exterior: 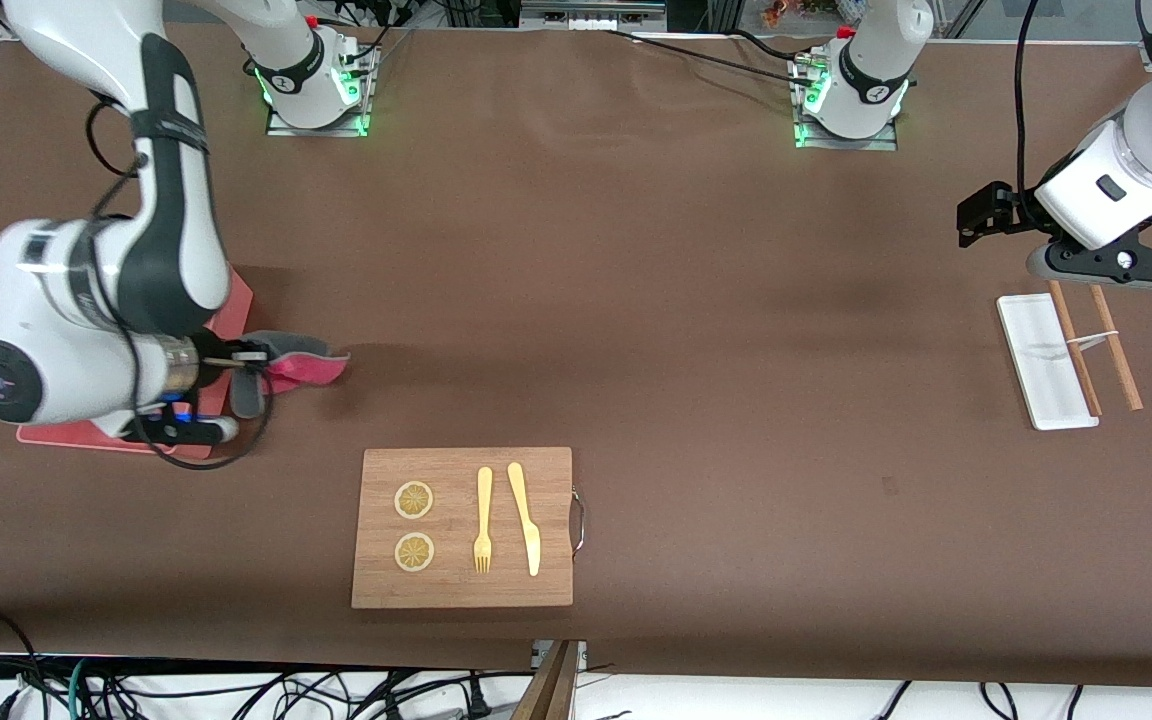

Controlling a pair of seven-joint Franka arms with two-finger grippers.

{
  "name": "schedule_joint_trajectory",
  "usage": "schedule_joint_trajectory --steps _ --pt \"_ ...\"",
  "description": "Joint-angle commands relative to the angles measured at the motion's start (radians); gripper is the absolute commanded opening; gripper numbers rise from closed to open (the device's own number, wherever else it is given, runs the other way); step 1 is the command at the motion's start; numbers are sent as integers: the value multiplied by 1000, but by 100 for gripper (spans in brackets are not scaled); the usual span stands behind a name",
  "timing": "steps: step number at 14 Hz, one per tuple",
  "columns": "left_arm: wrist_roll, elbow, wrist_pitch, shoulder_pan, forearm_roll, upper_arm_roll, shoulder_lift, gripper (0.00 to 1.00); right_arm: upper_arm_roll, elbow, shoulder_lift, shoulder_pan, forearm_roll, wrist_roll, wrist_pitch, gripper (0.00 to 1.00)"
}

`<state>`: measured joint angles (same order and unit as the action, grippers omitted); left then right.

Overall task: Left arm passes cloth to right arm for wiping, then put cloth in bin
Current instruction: 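Carry the cloth with the right gripper over the pink bin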

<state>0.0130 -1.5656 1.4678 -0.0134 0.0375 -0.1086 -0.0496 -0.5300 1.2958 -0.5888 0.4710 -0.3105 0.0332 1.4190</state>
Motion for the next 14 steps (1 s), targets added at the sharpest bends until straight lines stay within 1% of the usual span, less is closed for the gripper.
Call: schedule_joint_trajectory --steps 1,4,5,6,8,11,14 --pt "-18 29 -20 3 16 0 -12 100 -77 -47 -6 -3 8 107 -83 0" --pt "-18 29 -20 6 16 1 -12 100 -169 -124 -6 -6 8 226 -178 0" --pt "-18 29 -20 6 16 1 -13 100 -201 -131 -6 -8 13 273 -193 0" --pt "-18 29 -20 6 16 1 -13 100 -227 -133 -6 -8 31 324 -196 0" --pt "-18 29 -18 7 16 1 -13 100 -257 -131 -9 -31 85 451 -195 0" --pt "-18 29 -18 9 16 1 -13 100 -257 -128 -43 -118 90 571 -172 0" --pt "-19 29 -18 12 16 4 -15 100 -254 -101 -81 -135 90 608 -100 0"
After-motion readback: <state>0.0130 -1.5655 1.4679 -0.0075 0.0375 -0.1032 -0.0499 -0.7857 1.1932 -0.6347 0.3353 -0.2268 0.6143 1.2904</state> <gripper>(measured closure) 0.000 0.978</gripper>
